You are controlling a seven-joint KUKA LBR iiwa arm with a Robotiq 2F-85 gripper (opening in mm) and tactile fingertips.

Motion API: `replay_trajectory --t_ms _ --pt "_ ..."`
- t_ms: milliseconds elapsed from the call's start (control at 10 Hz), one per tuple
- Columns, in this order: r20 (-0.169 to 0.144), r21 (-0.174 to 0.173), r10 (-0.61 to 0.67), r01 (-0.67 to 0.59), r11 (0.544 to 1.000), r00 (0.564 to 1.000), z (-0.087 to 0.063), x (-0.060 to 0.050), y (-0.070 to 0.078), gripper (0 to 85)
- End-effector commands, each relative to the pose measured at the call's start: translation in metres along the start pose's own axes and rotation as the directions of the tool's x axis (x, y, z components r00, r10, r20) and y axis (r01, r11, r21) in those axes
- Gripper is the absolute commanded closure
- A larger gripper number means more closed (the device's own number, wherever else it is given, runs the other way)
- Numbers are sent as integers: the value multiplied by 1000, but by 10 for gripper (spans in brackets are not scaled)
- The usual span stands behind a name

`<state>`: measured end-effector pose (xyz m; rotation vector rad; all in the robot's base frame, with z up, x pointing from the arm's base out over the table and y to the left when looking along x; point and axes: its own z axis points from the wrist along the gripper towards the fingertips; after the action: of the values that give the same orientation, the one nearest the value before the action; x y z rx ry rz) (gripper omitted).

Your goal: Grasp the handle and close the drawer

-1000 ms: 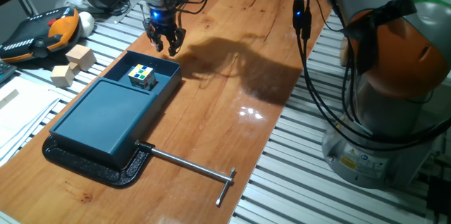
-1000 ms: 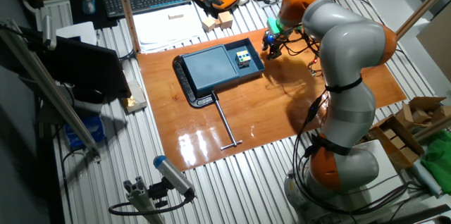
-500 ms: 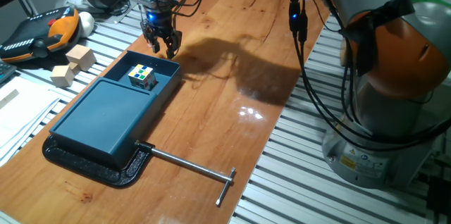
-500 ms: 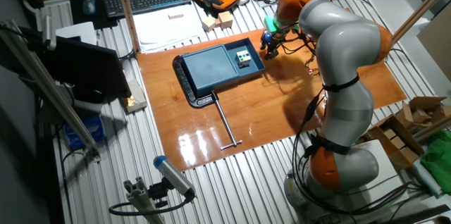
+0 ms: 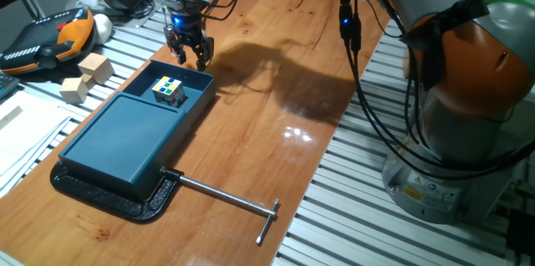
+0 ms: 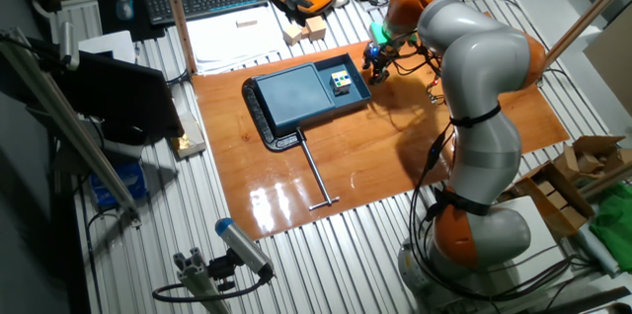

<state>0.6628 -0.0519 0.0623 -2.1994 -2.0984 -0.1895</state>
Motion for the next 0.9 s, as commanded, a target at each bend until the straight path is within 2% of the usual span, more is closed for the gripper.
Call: replay_trajectory --t_ms 0,300,800 --pt "-3 4 -5 5 1000 1000 2 1 1 227" --pt "-28 20 -9 9 1000 1000 6 5 2 223" --pt "-26 26 -16 17 1000 1000 12 9 3 230"
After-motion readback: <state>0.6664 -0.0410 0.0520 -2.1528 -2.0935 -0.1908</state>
